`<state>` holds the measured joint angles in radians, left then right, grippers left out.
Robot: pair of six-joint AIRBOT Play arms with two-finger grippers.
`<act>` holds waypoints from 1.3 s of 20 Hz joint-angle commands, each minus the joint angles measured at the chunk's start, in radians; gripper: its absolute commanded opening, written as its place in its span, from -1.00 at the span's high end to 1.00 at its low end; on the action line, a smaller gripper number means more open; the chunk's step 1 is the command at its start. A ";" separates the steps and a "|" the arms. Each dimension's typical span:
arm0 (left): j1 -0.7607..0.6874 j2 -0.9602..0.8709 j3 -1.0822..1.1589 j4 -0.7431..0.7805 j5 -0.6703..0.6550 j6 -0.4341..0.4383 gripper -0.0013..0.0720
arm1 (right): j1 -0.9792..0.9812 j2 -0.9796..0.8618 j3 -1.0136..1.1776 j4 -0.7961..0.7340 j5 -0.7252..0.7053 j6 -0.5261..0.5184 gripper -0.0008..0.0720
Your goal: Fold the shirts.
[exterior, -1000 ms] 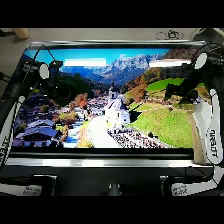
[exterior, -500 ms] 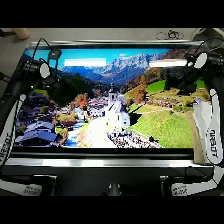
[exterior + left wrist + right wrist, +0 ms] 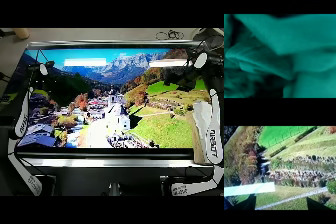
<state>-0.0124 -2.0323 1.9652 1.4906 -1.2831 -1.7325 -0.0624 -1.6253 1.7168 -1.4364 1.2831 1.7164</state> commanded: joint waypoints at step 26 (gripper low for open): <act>-0.644 0.565 -0.351 0.092 0.051 0.007 -1.00 | 0.000 0.530 -0.046 -0.032 0.328 -0.064 -0.78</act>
<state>-0.7723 -1.4979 1.5429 1.4445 -1.1080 -1.7397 -0.0624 -1.0382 1.7012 -1.5024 1.5692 1.6466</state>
